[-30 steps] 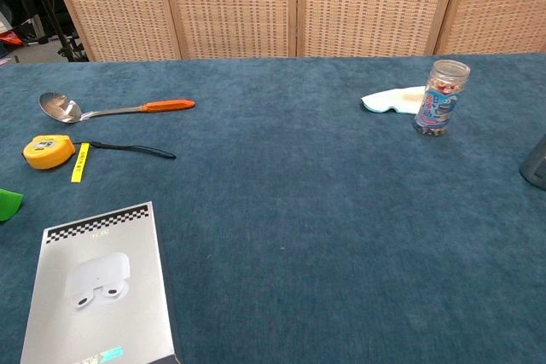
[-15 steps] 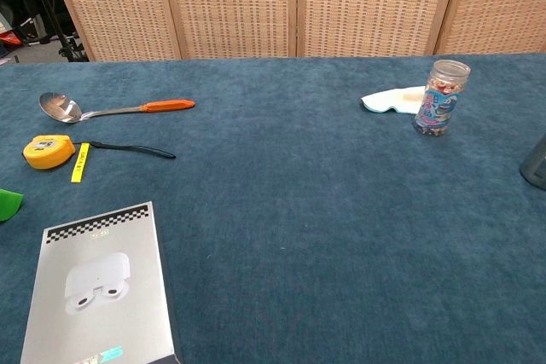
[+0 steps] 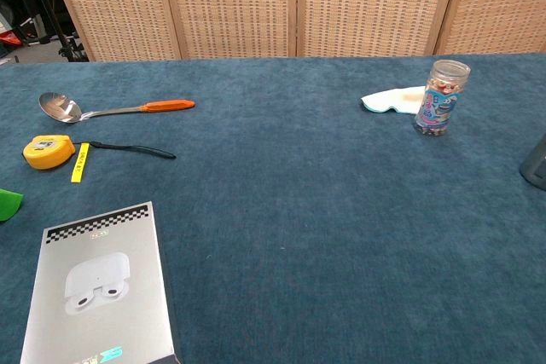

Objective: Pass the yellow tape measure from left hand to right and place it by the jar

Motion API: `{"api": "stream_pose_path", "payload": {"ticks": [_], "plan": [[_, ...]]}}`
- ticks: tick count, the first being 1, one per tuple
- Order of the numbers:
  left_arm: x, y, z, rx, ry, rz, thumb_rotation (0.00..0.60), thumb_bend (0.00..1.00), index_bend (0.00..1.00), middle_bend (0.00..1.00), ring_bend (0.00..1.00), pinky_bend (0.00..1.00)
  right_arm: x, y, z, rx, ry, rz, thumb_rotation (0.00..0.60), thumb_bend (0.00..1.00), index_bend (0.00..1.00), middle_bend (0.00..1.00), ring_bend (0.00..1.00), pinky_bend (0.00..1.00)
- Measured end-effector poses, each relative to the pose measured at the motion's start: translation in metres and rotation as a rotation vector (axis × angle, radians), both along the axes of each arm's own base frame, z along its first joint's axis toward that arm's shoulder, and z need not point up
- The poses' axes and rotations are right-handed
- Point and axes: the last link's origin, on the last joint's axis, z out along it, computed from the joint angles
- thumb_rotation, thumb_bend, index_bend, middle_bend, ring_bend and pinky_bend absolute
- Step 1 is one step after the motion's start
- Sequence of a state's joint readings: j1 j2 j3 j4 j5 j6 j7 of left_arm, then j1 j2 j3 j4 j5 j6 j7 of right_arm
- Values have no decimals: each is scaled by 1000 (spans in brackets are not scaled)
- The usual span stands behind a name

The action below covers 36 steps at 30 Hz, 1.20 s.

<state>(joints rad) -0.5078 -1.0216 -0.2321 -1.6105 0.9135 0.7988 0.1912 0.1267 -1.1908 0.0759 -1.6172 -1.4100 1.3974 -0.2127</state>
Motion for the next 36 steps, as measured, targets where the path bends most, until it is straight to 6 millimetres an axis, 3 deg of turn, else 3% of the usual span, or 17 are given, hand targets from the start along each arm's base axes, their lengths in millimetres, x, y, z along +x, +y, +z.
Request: {"api": "stream_pose_path", "payload": {"ticks": [5,11,21,36], "plan": [[-3,24,0,-20,5,43,600,217,249,0,0,0,0,0,-1,6,2,-2,600,90,68,0,0,0],[-5,37,-9,-40,-5,88,600,226,267,0,0,0,0,-1,-2,9,2,-5,600,89,68,0,0,0],[-14,47,-37,-119,69,131,600,235,267,0,0,0,-1,-1,-3,15,1,-7,600,91,68,0,0,0],[-10,57,-59,-143,131,84,600,242,267,0,0,0,-2,-2,-4,21,-3,-12,600,91,67,0,0,0]]}}
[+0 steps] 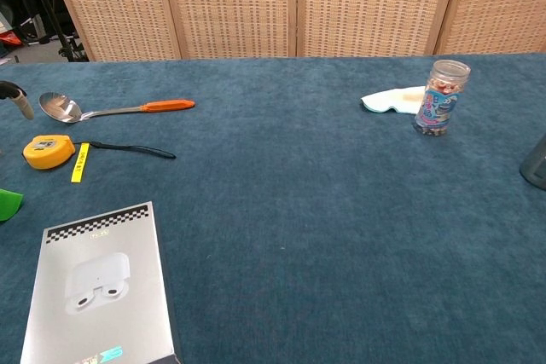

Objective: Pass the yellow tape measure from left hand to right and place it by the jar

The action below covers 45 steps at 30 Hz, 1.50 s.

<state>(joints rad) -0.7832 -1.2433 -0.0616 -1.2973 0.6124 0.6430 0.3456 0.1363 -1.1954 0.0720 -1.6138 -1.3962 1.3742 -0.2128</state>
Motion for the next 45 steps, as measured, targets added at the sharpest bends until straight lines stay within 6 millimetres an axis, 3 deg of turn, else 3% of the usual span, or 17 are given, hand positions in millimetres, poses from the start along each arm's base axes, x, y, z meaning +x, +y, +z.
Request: {"api": "stream_pose_path", "payload": {"ticks": [45], "plan": [[-4,8,-35,-28,42,-46,600,249,263,0,0,0,-1,-1,-4,21,-2,-13,600,92,68,0,0,0]]}}
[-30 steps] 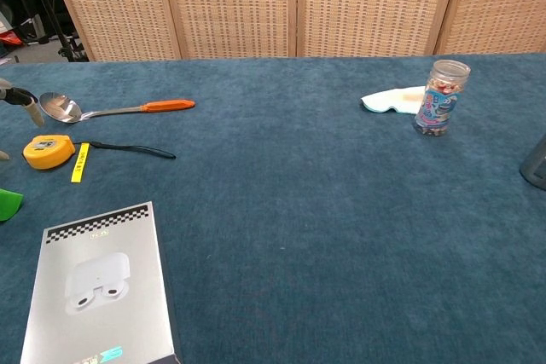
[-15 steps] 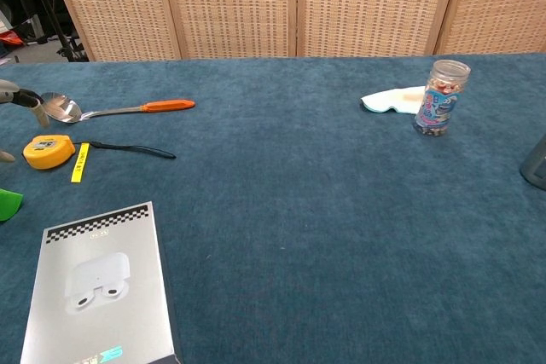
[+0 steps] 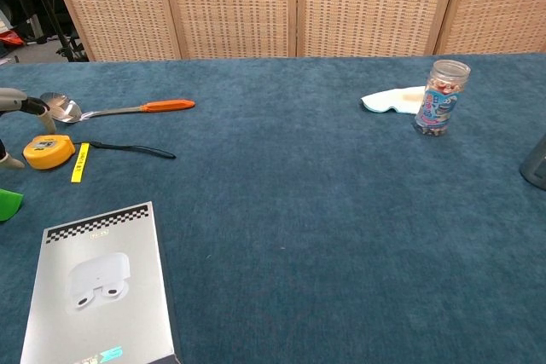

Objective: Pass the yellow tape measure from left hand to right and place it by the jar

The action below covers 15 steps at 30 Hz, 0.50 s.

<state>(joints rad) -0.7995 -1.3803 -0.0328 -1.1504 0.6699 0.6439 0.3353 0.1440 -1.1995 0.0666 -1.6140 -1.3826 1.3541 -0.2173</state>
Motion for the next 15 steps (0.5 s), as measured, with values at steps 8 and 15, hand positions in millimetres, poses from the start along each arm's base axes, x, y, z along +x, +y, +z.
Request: {"api": "stream_pose_path", "payload": {"ticks": [8,15], "plan": [[1,2,-3,9,0,-4,600,251,263,0,0,0,0,0,-1,1,-1,1,600,93,68,0,0,0],[1,1,-9,-3,7,-4,600,259,263,0,0,0,1,0,0,-1,-3,1,600,93,68,0,0,0]]}}
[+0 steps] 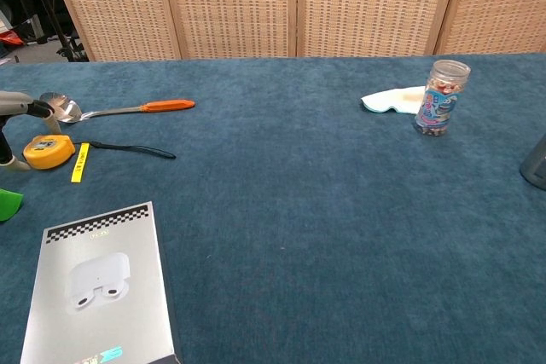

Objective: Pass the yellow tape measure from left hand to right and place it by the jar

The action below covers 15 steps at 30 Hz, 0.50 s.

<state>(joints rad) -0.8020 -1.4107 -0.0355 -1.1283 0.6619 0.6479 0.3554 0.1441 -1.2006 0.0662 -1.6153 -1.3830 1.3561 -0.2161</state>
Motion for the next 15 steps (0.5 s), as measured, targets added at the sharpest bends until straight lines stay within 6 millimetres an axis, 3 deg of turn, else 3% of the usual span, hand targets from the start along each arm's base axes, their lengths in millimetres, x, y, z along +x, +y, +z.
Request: {"api": "stream_pose_path", "payload": {"ticks": [15], "plan": [[1,-2,-7,7,3,-1,600,288,331,0,0,0,0,0,0,3,-6,2,600,91,68,0,0,0]]}}
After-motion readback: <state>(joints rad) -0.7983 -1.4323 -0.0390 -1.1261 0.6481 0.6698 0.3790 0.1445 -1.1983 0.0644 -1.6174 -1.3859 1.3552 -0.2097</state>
